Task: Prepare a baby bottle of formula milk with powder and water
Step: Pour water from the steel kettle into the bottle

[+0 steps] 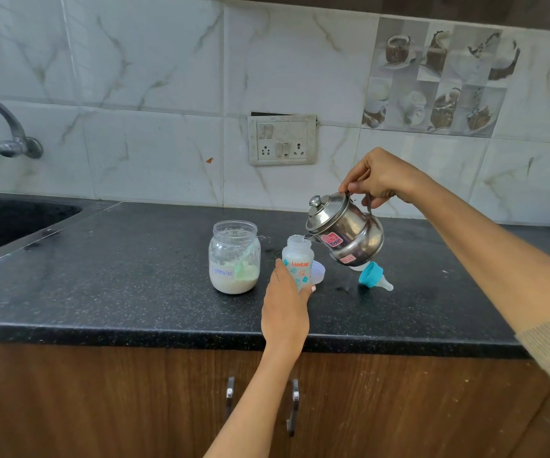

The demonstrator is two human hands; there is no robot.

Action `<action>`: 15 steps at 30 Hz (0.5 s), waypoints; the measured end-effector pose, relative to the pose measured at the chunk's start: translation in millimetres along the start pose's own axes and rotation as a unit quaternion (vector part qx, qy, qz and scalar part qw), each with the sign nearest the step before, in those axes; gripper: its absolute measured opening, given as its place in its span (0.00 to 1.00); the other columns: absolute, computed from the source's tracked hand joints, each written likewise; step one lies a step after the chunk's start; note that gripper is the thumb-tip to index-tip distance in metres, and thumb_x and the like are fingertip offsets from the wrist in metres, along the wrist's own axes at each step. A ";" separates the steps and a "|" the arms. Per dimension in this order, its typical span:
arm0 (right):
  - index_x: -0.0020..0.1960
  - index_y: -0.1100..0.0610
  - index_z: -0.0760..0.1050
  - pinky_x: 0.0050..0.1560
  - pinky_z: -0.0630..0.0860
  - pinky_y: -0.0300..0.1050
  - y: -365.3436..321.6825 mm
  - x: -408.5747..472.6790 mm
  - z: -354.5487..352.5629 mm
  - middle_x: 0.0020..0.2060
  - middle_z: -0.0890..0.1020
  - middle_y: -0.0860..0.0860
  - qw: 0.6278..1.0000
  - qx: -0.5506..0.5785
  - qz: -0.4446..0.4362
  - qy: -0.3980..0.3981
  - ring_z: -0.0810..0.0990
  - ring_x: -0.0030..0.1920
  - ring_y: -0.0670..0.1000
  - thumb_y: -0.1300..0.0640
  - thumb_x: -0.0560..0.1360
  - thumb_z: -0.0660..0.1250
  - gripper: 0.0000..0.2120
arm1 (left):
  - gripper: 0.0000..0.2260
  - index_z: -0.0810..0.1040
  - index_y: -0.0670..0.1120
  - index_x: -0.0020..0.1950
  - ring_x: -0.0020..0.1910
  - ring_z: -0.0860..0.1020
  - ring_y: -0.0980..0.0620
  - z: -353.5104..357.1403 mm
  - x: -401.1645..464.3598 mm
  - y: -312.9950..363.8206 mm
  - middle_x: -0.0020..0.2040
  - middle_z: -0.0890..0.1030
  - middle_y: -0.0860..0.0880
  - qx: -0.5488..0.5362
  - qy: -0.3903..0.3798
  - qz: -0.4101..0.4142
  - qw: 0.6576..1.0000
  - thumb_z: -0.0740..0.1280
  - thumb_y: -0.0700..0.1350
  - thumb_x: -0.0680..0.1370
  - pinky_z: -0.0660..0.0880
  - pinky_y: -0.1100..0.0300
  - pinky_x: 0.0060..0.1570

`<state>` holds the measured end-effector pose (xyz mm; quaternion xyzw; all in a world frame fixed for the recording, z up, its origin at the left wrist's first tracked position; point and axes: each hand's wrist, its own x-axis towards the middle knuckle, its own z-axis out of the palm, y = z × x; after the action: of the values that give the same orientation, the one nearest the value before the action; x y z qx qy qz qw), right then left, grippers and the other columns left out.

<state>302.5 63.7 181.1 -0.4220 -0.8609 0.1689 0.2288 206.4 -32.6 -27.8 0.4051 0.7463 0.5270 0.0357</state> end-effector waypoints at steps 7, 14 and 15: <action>0.51 0.58 0.82 0.52 0.81 0.53 -2.2 -0.1 0.1 0.37 0.80 0.49 1.000 -0.007 0.000 -0.001 0.80 0.38 0.50 0.63 0.76 0.65 0.08 | 0.29 0.59 0.49 0.73 0.67 0.70 0.50 -0.9 -0.1 0.6 0.68 0.70 0.50 -0.004 0.000 -0.001 1.000 0.67 0.48 0.76 0.70 0.54 0.61; 0.51 0.58 0.82 0.52 0.81 0.53 -1.9 0.1 0.0 0.38 0.80 0.49 1.000 -0.006 -0.002 0.001 0.80 0.36 0.49 0.63 0.76 0.65 0.08 | 0.28 0.59 0.49 0.73 0.67 0.70 0.51 -0.7 -0.4 0.1 0.68 0.70 0.50 -0.004 0.000 0.000 1.000 0.67 0.48 0.76 0.71 0.54 0.60; 0.51 0.58 0.82 0.52 0.81 0.53 -1.8 0.1 0.0 0.39 0.80 0.50 1.000 -0.006 -0.002 0.001 0.80 0.36 0.49 0.63 0.76 0.65 0.08 | 0.29 0.59 0.49 0.73 0.67 0.69 0.51 -0.6 -0.2 0.1 0.69 0.70 0.50 -0.003 0.000 0.000 1.000 0.67 0.48 0.76 0.70 0.54 0.61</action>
<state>301.2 62.8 182.0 -0.4218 -0.8624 0.1630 0.2275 206.3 -33.2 -27.5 0.4044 0.7447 0.5297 0.0369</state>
